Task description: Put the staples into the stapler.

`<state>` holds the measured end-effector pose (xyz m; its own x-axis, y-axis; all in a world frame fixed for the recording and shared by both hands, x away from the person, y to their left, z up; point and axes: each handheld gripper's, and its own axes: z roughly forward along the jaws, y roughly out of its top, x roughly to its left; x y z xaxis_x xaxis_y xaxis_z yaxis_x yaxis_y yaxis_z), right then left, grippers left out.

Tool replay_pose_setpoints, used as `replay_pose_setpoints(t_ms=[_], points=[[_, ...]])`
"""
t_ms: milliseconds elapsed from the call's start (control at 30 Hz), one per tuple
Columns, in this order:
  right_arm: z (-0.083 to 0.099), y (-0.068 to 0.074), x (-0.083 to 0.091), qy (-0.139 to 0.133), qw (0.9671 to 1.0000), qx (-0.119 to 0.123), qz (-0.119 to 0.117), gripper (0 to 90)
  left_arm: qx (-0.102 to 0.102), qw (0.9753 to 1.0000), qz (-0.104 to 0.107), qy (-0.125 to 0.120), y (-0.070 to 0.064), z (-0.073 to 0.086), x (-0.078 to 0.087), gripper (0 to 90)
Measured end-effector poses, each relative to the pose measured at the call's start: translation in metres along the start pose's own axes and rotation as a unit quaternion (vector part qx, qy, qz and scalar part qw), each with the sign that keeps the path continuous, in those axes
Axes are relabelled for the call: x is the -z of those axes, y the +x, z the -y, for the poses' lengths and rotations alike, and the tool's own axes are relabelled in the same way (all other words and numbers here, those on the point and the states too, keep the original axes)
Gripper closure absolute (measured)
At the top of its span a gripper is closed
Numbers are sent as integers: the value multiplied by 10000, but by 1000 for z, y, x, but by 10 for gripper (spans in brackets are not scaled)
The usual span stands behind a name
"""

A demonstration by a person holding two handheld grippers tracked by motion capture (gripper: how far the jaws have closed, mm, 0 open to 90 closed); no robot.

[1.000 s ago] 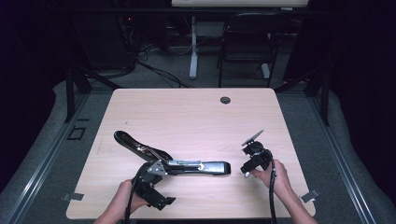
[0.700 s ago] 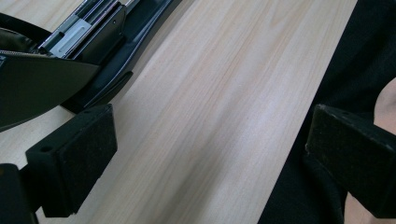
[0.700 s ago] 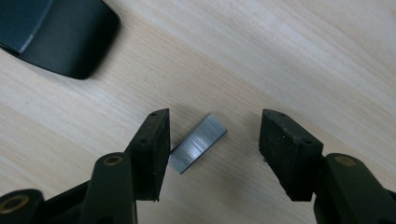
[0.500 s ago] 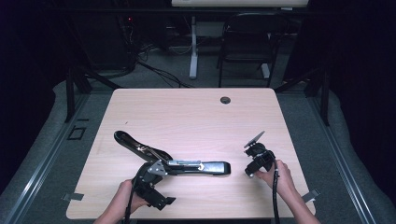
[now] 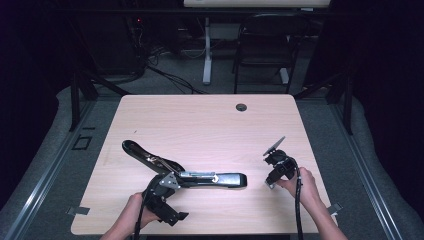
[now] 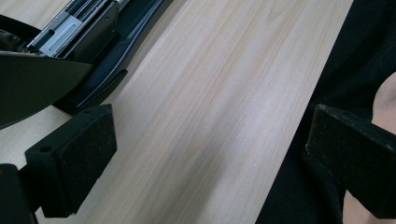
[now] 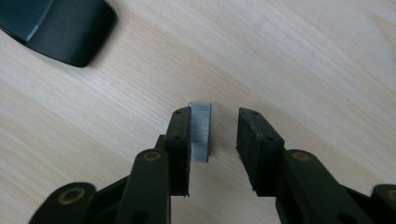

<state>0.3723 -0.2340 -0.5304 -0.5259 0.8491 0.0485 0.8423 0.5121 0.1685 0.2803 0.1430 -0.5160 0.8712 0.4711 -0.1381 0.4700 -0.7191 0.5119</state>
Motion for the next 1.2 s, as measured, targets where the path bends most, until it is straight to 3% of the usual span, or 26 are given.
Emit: replay_pose_setpoints(t_ms=[100, 167, 200, 233, 267, 300, 333, 367, 400, 567, 633, 700, 1033, 1100, 1133, 1200], points=[[-5, 0, 0, -43, 9999, -109, -103, 694, 4, 10000, 14, 11, 0, 0, -1, 18], [-12, -3, 5, 359, 9992, 173, -67, 702, 3, 10000, 11, 15, 0, 0, -1, 16], [-12, 1, 0, 27, 9997, -137, -186, 706, 15, 10000, 12, 16, 0, 0, -2, 16], [-13, 1, 0, 60, 9997, -130, -212, 708, 27, 10000, 4, 11, 0, 0, -2, 16], [-19, -3, 6, 564, 9980, 272, -113, 709, 34, 10000, 4, 8, 0, 0, -1, 16], [-14, 3, -3, 43, 9996, -154, -221, 708, 32, 10000, -2, 6, 0, 0, -1, 16], [-22, -3, 5, 837, 9953, 493, -19, 707, 36, 10000, 3, 10, 0, 0, -1, 16], [-13, 7, -10, -96, 9991, -334, -236, 701, 34, 10000, -1, 10, 0, 0, -1, 16], [-19, 0, -2, 629, 9977, 252, -93, 696, 27, 10000, -3, 12, 0, 0, -1, 16], [-19, 1, -4, 592, 9980, 233, -50, 685, 20, 10000, 3, 8, 0, 0, 0, 15], [-18, 2, -6, 383, 9992, 88, -91, 689, 29, 10000, 0, 11, 0, 0, -1, 15], [-21, 1, -4, 605, 9978, 263, -28, 694, 24, 10000, -5, 20, 0, 0, -1, 15], [-20, 1, -8, 635, 9976, 230, -133, 711, 18, 10000, -11, 38, 1, 1, -1, 15], [-18, 4, -12, 479, 9987, 95, -158, 720, 10, 10000, -13, 39, 0, 0, -1, 15], [-22, 1, -9, 790, 9962, 364, -84, 729, 10, 10000, -9, 39, 0, 0, -1, 15], [-20, 3, -11, 666, 9974, 246, -116, 738, 6, 10000, -9, 43, 0, 1, -1, 15]])
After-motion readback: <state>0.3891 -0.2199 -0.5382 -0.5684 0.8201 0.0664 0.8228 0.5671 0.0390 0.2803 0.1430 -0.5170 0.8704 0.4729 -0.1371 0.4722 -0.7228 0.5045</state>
